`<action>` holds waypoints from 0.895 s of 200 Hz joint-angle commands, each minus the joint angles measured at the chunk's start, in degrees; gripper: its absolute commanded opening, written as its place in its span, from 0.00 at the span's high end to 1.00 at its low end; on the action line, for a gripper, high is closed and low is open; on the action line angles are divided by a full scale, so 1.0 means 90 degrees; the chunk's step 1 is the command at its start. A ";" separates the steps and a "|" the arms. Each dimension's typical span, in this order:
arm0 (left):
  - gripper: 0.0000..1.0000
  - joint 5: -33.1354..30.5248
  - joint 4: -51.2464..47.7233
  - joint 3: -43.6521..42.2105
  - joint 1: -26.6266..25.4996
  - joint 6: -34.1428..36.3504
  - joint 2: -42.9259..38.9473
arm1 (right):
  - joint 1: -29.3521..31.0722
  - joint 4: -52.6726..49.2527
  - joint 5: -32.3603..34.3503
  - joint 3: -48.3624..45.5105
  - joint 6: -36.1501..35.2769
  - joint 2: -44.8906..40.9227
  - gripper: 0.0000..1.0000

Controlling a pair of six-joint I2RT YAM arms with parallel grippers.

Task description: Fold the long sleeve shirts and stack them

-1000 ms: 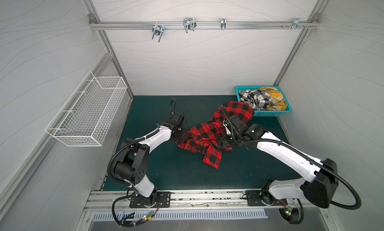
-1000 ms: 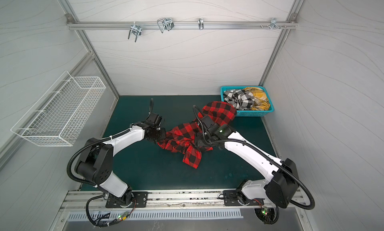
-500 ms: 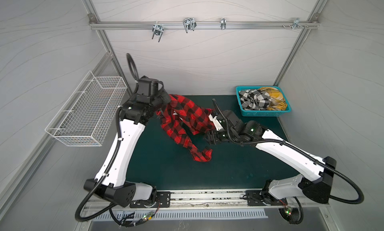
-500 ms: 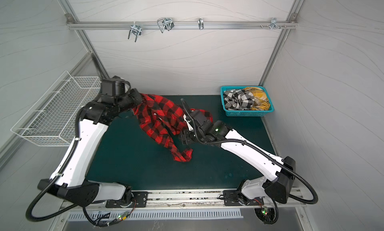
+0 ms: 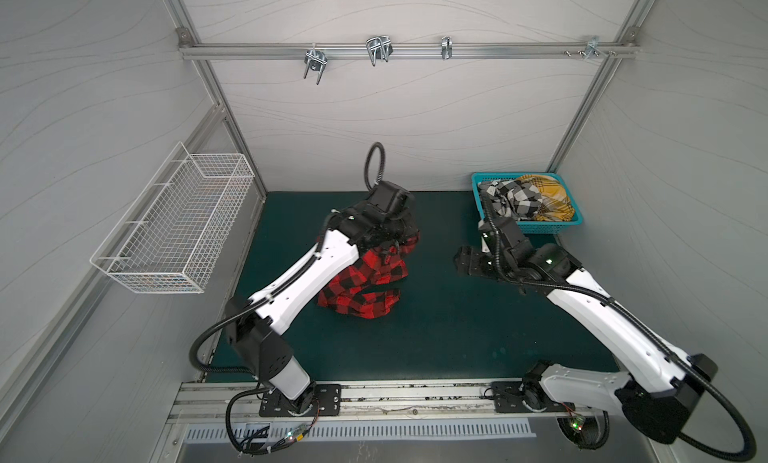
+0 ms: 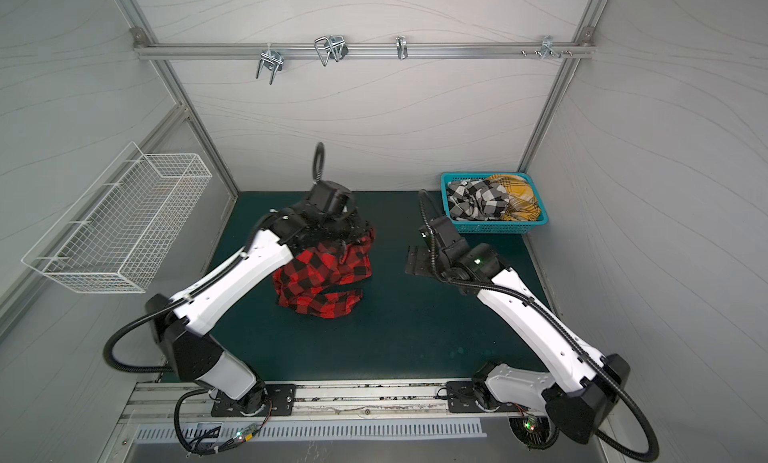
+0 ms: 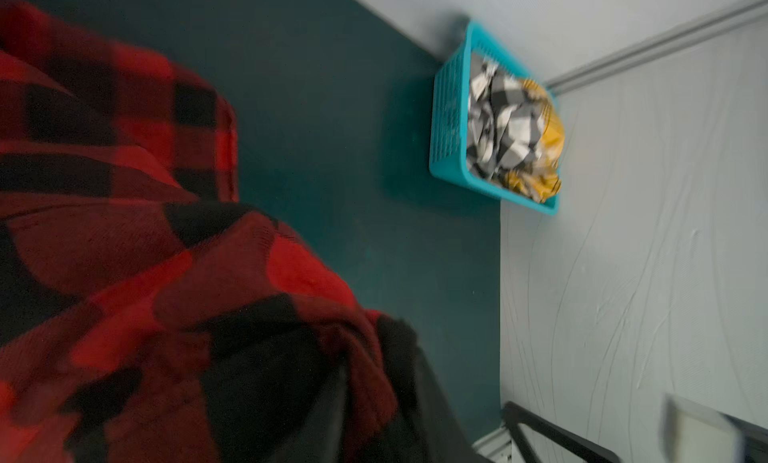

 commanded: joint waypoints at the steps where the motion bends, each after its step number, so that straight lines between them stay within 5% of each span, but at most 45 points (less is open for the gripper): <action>1: 0.13 0.0941 0.0965 0.0264 -0.0253 -0.0228 0.0521 | -0.0025 -0.0572 0.0271 -0.0441 0.0343 -0.0666 0.09; 10: 0.01 0.0800 0.0717 0.0350 -0.0253 -0.0078 0.0525 | -0.0020 -0.0371 0.0110 -0.0680 0.0315 -0.0917 0.09; 33: 0.00 -0.0142 0.0169 -0.0052 0.0033 0.0478 -0.0210 | -0.0030 0.0482 -0.1158 -0.1108 0.0075 -0.1111 0.12; 61: 0.00 -0.0563 -0.0697 -0.1432 0.1246 0.0676 -0.1505 | 0.0220 0.1356 -0.2532 -0.1141 -0.0079 -0.0184 0.15; 122: 0.00 0.0603 -0.1380 -0.4977 0.3997 0.0900 -0.3887 | 0.1378 0.3191 -0.2891 -0.0721 0.0648 0.2598 0.26; 179: 0.04 0.1370 -0.0781 -0.5929 0.4357 0.0427 -0.3920 | 0.1241 0.4793 -0.3487 -0.0996 0.1654 0.3945 0.32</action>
